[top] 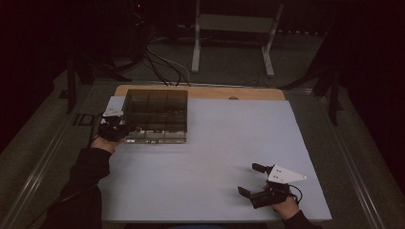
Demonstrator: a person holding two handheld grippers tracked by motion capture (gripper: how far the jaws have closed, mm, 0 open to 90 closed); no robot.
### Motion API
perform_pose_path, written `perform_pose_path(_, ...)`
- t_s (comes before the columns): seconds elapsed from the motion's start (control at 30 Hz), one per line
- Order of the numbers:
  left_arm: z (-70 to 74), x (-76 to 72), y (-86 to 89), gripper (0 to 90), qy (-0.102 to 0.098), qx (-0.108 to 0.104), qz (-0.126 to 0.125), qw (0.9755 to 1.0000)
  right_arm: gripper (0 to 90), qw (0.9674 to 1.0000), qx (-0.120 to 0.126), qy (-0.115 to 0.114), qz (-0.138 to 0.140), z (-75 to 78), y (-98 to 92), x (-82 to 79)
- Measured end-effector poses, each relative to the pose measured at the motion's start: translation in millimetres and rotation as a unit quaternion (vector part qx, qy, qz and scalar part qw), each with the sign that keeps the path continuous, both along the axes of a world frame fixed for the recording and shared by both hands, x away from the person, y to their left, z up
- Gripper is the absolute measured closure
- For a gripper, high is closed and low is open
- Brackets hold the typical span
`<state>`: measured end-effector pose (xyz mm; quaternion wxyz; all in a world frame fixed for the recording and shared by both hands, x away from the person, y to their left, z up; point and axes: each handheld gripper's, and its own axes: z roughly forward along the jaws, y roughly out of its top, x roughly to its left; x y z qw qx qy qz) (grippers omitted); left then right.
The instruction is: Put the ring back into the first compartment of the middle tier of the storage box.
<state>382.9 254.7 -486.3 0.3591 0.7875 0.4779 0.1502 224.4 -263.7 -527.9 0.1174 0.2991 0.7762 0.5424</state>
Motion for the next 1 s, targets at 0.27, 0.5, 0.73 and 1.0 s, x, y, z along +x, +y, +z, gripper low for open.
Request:
perform_pose_path(0.27, -5.7, 3.9, -6.8, 89.7, 0.006, 0.024, 0.003, 0.9997, 0.0, 1.0, 0.001, 0.0, 0.001, 0.0, -0.2, 0.0)
perform_pose_path(0.5, -10.2, 7.1, -13.7, 89.7, 0.005, 0.07, 0.003, 0.9975, 0.0, 1.0, 0.0, -0.001, 0.002, 0.3, -0.3, -0.4)
perform_pose_path(0.73, -11.0, 8.6, -15.2, 80.7, 0.012, 0.081, -0.001, 0.9966, 0.0, 1.0, -0.001, -0.002, 0.002, 0.4, -0.2, -0.6)
perform_pose_path(1.0, -3.4, 4.2, -13.8, 53.2, 0.014, 0.077, 0.013, 0.9969, 0.0, 1.0, -0.002, -0.002, 0.003, 0.4, 0.0, -0.8)
